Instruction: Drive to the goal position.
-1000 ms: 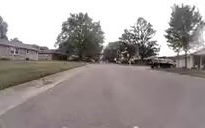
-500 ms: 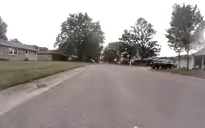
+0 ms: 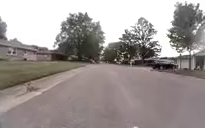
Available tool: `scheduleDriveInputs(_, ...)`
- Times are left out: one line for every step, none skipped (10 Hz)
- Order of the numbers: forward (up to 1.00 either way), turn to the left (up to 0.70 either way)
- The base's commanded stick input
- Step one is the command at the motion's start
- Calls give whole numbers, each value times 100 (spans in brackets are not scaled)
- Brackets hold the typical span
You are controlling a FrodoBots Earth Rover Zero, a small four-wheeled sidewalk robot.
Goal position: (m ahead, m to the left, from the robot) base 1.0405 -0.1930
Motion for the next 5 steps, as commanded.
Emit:
scheduleDriveInputs(70,0)
scheduleDriveInputs(70,0)
scheduleDriveInputs(70,0)
scheduleDriveInputs(70,0)
scheduleDriveInputs(70,0)
